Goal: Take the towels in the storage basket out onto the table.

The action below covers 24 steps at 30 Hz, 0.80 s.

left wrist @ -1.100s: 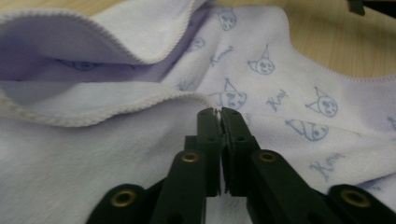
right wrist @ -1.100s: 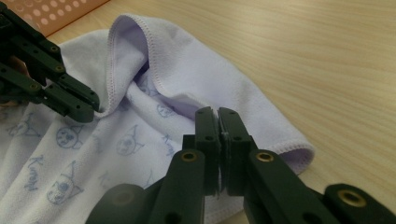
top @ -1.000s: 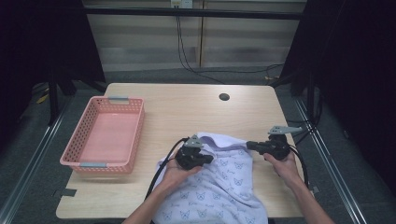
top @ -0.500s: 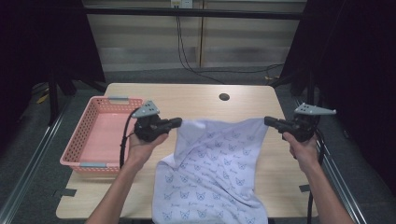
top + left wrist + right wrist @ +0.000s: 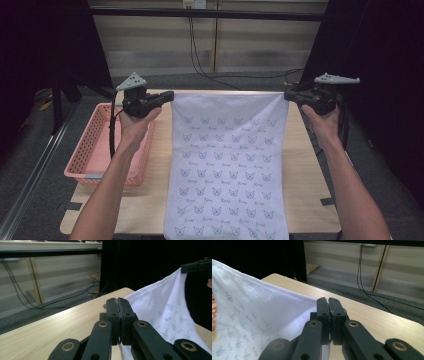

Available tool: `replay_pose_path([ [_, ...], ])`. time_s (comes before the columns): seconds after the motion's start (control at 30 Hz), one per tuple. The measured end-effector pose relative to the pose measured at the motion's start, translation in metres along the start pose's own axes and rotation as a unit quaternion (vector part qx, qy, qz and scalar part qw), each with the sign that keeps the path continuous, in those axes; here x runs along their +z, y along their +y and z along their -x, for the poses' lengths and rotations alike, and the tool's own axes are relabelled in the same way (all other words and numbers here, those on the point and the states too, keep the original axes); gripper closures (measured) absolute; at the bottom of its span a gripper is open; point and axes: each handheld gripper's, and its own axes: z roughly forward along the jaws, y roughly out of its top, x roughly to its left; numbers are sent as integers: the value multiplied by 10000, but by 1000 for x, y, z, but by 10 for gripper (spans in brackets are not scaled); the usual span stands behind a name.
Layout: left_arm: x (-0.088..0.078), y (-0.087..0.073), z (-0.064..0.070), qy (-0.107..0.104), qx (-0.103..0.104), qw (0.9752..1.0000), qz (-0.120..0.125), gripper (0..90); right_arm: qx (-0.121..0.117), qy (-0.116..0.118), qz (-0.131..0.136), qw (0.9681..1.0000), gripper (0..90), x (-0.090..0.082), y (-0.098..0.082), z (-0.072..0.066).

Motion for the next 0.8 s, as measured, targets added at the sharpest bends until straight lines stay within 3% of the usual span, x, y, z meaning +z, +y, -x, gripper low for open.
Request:
replay_pose_path([
  [0.07,12,1,-9,138,-72,9997,-167,881,-14,-123,-32,9999,875,13,7,5],
  [0.13,24,-5,-16,404,-238,9982,-375,795,26,-405,-121,9991,765,26,7,6],
  [0.17,28,-9,-20,397,-357,9977,-426,712,89,-483,-94,9987,728,32,4,6],
  [0.23,30,-12,-23,308,-355,9979,-441,720,200,-466,-80,9987,691,36,-1,8],
  [0.27,29,-17,-22,278,-414,9979,-411,699,314,-578,-208,9976,652,44,-14,12],
  [0.3,28,-19,-20,165,-383,9982,-423,694,329,-541,-237,9977,649,44,-18,13],
  [0.43,26,-26,-11,74,-321,9981,-520,670,293,-364,-302,9985,621,37,-36,8],
  [0.53,18,-39,10,-244,-135,9979,-592,672,186,-125,-352,9991,594,17,-59,-5],
  [0.57,18,-39,10,-244,-135,9979,-592,677,195,-76,-359,9991,587,12,-64,-9],
  [0.6,15,-44,18,-335,-88,9973,-655,677,195,-76,-359,9991,587,12,-64,-9],
  [0.63,6,-62,37,-594,-82,9954,-749,688,106,100,-458,9988,578,-2,-81,-22],
  [0.67,6,-62,37,-594,-82,9954,-749,696,106,100,-458,9988,578,-2,-81,-22],
  [0.7,4,-69,43,-696,-18,9942,-821,696,108,292,-539,9981,560,-12,-99,-34],
  [0.73,4,-69,43,-696,-18,9942,-821,702,108,292,-539,9981,560,-12,-99,-34],
  [0.77,2,-78,50,-772,-6,9928,-920,703,82,385,-685,9969,543,-20,-118,-45],
  [0.8,-1,-98,62,-928,17,9888,-1167,706,87,501,-794,9955,527,-22,-128,-51],
])
